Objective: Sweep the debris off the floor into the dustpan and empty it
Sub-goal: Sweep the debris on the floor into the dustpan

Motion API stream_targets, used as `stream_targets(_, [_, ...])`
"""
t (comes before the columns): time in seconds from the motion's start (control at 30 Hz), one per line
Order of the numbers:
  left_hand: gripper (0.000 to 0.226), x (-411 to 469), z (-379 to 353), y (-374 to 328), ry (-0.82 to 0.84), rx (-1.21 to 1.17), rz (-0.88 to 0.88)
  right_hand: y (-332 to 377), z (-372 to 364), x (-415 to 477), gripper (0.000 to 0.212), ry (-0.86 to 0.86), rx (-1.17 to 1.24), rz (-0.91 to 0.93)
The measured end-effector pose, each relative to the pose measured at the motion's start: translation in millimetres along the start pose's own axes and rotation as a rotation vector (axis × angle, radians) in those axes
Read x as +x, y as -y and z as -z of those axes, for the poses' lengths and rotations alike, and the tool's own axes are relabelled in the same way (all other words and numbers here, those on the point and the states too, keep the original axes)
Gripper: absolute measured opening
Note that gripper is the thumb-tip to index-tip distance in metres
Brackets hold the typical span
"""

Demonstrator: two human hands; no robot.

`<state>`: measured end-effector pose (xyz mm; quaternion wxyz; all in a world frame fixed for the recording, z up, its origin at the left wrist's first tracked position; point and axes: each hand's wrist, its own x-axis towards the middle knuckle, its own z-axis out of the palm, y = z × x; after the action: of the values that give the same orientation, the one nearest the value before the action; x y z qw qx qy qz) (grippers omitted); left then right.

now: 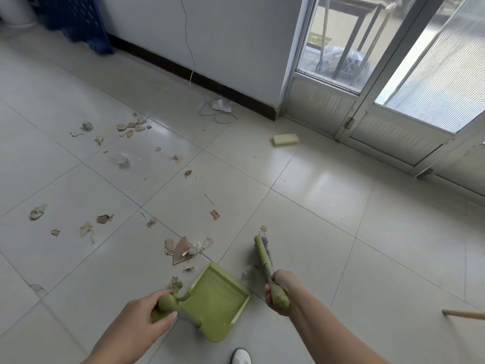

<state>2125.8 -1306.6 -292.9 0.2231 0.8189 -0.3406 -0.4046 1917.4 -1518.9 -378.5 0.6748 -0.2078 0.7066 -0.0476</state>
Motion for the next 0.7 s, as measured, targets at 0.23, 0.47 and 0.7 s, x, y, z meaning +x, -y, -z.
stream_targets(0.23, [0.029,20.3,-1.1,-11.2,0.012,-0.001,0.017,9.7,-36.2,5.3,0.027,0.075,0.006,-0.029])
stream_targets(0.47, [0.029,27.0,8.6,-19.4,-0.025,-0.015,0.044,19.7,-68.0,8.0,0.047,0.160,-0.030,-0.036])
stream_targets(0.7, [0.031,27.5,27.6,-16.8,-0.084,-0.027,0.098,34.5,-90.1,-0.9,0.031,0.248,-0.050,-0.024])
